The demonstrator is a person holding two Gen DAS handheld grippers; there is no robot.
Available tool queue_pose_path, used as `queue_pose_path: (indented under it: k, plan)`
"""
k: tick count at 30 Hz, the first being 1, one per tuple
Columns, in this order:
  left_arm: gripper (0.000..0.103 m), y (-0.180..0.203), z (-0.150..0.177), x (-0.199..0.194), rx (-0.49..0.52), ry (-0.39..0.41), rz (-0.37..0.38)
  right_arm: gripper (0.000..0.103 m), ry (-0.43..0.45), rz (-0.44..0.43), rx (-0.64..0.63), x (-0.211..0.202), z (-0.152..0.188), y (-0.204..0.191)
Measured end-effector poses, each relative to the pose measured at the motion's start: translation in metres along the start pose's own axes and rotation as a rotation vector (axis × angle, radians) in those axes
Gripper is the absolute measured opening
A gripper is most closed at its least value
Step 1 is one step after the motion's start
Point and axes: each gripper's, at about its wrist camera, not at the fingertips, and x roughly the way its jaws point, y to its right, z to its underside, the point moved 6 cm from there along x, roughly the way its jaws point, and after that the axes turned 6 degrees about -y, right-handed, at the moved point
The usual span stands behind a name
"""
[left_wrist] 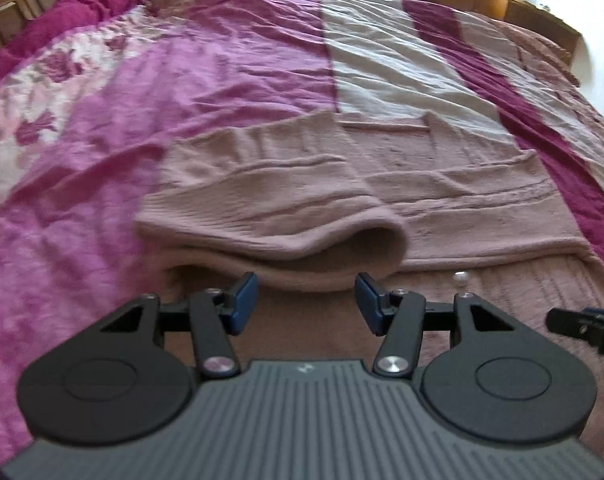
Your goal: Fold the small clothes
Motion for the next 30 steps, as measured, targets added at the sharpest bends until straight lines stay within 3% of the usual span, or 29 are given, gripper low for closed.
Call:
queue_pose_path:
  k: [4,10,25,30]
  plan:
    - [0.055,-0.025,0.001,-0.008,-0.021,0.027,-0.065,0.094,-0.002,-0.002,-0.03,0.001,-0.005,-0.015]
    - [0.055,-0.059,0.009,0.0,-0.106,0.021,-0.088,0.094,-0.008,-0.049,-0.1,0.009,-0.024,-0.049]
    - [0.055,-0.095,0.012,0.015,-0.229,0.056,-0.073,0.094,-0.093,-0.226,-0.046,0.075,-0.08,-0.124]
    - [0.055,-0.1,0.014,0.022,-0.239,0.048,-0.08,0.084,-0.15,-0.25,-0.01,0.103,-0.095,-0.136]
